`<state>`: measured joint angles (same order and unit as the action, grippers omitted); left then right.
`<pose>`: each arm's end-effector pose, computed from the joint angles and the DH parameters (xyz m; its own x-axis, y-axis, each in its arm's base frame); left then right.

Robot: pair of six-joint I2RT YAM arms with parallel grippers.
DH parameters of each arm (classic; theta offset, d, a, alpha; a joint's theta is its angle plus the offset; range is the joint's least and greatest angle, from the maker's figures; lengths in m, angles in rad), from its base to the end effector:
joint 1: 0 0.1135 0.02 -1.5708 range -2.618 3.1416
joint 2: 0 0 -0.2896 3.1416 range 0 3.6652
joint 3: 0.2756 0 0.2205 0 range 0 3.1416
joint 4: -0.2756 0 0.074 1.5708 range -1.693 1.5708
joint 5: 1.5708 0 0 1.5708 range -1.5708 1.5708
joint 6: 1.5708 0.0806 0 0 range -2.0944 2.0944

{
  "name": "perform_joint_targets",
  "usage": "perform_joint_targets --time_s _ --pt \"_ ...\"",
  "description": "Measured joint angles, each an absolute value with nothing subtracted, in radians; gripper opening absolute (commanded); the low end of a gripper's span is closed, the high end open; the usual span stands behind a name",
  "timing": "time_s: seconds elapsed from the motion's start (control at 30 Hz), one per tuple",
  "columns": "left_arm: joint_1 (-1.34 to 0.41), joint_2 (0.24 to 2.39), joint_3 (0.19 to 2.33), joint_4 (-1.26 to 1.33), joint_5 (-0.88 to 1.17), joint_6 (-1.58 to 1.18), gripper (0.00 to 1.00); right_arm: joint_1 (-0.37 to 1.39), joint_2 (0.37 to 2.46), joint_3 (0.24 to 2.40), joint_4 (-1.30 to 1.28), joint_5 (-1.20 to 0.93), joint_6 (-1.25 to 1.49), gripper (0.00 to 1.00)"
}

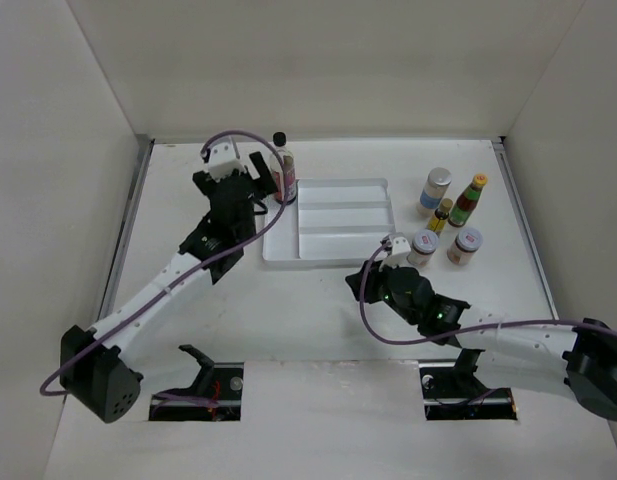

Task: Organize the condiment bottles

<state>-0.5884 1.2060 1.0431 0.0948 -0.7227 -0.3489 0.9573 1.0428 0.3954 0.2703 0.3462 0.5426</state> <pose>0.2541 -0.1055 0.3997 -0.0079 -0.3030 -0.9530 -0.1440 0.9434 -0.2988 0.1483 0.1632 0.2284 -0.4849 0.1550 -0.8607 -0.3936 0.8402 0.3731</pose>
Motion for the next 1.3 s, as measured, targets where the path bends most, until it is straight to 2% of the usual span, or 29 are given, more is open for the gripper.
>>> perform_joint_targets --time_s 0.03,0.07,0.13,0.17,0.27,0.3,0.4,0.63,0.7,0.8,0.87,1.1,1.3 --pt "-0.588 1.174 0.998 0.063 -0.731 -0.361 0.85 0.957 1.033 0.395 0.270 0.350 0.546 0.35" --pt "-0.585 1.146 0.955 0.027 -0.738 -0.376 0.85 0.957 1.023 0.393 0.270 0.352 0.548 0.34" --pt "-0.576 1.110 0.881 -0.043 -0.750 -0.411 0.83 0.957 1.002 0.391 0.270 0.359 0.554 0.37" --pt "-0.570 1.098 0.848 -0.078 -0.755 -0.431 0.83 0.957 0.994 0.391 0.270 0.362 0.555 0.42" --pt "-0.542 1.088 0.783 -0.168 -0.767 -0.483 0.83 0.957 0.981 0.391 0.270 0.368 0.561 0.72" --pt "-0.530 1.088 0.770 -0.186 -0.772 -0.495 0.83 0.957 0.981 0.390 0.270 0.369 0.561 0.78" --pt "-0.498 1.091 0.749 -0.217 -0.782 -0.530 0.83 0.957 0.981 0.389 0.270 0.370 0.558 0.86" --pt "-0.464 1.193 0.749 -0.174 -0.784 -0.560 0.78 0.957 0.982 0.389 0.270 0.370 0.558 0.87" --pt "-0.459 1.219 0.749 -0.157 -0.783 -0.562 0.69 0.957 0.983 0.389 0.270 0.370 0.558 0.87" --pt "-0.454 1.242 0.750 -0.125 -0.780 -0.565 0.43 0.957 0.984 0.389 0.270 0.370 0.558 0.87" --pt "-0.454 1.244 0.750 -0.118 -0.781 -0.561 0.35 0.957 0.984 0.389 0.270 0.370 0.558 0.87" --pt "-0.549 1.192 0.773 -0.121 -0.802 -0.519 0.32 0.957 0.984 0.389 0.270 0.370 0.558 0.87" --pt "-0.688 1.255 0.925 -0.018 -0.809 -0.451 0.32 0.957 0.983 0.388 0.270 0.371 0.558 0.87"
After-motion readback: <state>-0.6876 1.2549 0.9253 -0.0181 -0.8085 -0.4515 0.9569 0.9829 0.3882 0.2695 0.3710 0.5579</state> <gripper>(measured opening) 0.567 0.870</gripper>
